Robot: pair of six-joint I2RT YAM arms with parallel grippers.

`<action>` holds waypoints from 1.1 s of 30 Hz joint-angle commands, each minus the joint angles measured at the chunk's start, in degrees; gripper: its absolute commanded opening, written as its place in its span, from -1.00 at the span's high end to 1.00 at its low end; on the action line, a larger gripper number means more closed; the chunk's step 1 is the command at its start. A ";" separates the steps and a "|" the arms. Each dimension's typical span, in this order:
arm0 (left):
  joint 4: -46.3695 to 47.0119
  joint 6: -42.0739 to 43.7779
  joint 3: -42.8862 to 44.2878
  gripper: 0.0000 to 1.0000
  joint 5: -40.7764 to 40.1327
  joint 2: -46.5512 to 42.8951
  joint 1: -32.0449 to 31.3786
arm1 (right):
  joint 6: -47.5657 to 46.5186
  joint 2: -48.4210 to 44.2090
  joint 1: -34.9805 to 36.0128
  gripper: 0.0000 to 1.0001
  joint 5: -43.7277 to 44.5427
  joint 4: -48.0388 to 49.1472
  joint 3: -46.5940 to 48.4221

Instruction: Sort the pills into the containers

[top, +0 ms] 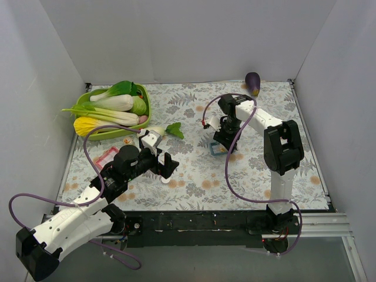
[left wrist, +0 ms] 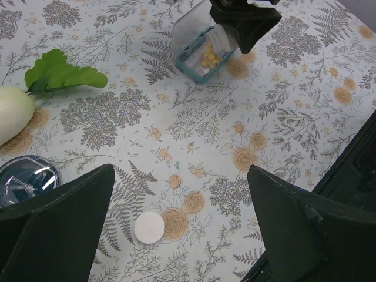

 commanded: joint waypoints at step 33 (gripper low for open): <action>0.48 0.71 0.01 -0.96 0.13 0.50 0.39 | -0.62 -8.01 -2.54 0.97 -10.54 4.79 -4.16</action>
